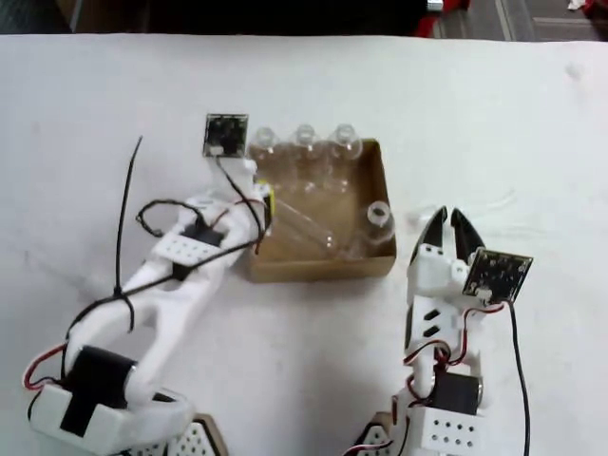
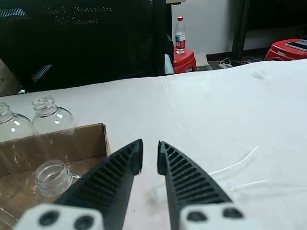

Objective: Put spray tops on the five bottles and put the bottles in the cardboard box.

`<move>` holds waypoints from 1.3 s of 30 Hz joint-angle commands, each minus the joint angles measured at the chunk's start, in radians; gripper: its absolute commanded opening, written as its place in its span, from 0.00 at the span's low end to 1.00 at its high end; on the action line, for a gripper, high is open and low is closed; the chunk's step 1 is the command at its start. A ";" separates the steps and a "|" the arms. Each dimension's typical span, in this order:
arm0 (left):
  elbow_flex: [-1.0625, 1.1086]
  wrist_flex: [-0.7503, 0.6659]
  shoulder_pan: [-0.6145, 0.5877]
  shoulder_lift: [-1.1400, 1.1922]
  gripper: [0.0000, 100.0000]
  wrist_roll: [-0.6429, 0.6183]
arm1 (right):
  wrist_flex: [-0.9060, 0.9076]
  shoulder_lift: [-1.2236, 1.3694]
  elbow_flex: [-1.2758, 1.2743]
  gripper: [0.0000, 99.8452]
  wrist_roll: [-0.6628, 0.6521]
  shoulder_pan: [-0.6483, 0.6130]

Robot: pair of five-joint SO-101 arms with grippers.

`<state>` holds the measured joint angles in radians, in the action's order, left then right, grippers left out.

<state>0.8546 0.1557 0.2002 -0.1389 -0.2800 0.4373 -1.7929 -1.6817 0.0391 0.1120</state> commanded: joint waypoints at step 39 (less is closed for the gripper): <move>-0.097 0.974 -0.360 -0.906 0.27 0.423 | -0.010 -0.004 -0.009 0.04 -0.011 -0.007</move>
<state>0.8623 1.0595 -0.1527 -1.0242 0.1266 0.4373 -1.7929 -1.6817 0.0391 0.1120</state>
